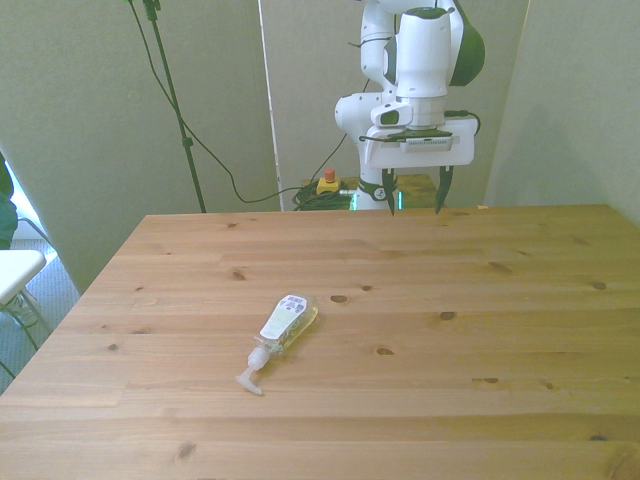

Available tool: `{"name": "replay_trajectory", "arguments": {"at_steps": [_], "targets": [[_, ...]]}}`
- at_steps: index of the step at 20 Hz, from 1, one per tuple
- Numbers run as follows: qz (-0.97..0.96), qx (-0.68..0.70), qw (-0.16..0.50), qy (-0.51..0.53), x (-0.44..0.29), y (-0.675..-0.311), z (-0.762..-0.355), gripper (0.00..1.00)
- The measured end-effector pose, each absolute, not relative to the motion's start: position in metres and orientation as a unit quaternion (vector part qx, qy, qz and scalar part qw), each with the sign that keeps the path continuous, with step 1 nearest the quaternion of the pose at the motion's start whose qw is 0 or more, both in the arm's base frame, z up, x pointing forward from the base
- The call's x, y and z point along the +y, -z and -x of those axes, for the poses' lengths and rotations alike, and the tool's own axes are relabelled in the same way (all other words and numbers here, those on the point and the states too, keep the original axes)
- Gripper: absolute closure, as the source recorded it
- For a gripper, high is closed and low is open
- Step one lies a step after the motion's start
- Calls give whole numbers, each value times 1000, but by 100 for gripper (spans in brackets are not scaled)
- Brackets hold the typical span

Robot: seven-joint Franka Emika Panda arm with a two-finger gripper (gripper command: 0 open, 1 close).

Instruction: Stand the sanitizer

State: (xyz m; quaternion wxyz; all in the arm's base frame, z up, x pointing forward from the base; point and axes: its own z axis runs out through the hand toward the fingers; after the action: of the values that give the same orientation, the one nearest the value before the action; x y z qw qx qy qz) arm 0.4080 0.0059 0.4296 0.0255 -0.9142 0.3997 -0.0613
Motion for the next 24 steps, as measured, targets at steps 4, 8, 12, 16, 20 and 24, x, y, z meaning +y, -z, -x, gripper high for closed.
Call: {"name": "replay_trajectory", "arguments": {"at_steps": [4,8,12,16,20,24], "targets": [[909,408,35,80,2,-438,-418,0],[889,442,52,108,-28,-461,-459,0],[864,484,54,124,-78,-469,-507,0],[836,527,56,144,-126,-476,-562,0],[816,552,51,161,-149,-469,-621,0],[800,576,36,165,-176,-451,-663,0]]}}
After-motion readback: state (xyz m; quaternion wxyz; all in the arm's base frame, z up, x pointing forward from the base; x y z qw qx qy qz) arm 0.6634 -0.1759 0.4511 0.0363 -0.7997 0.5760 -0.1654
